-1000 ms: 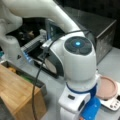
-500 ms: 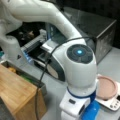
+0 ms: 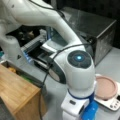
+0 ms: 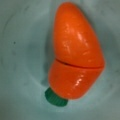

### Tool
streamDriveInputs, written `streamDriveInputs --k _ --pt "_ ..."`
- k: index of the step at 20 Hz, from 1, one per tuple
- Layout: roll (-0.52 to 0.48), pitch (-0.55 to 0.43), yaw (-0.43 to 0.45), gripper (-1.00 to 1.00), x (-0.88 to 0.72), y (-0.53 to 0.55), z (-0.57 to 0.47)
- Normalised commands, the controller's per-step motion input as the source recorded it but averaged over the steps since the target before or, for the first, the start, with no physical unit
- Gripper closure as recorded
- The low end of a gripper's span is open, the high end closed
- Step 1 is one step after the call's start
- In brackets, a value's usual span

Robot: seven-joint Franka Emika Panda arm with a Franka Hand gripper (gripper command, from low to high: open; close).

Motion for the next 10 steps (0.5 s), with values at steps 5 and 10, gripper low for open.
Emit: streamDriveInputs --k 5,10 --pt "-0.110 -0.189 -0.024 -1.00 -0.23 0.12 -0.23" --pt "-0.085 -0.187 -0.010 -1.00 -0.22 0.03 -0.19"
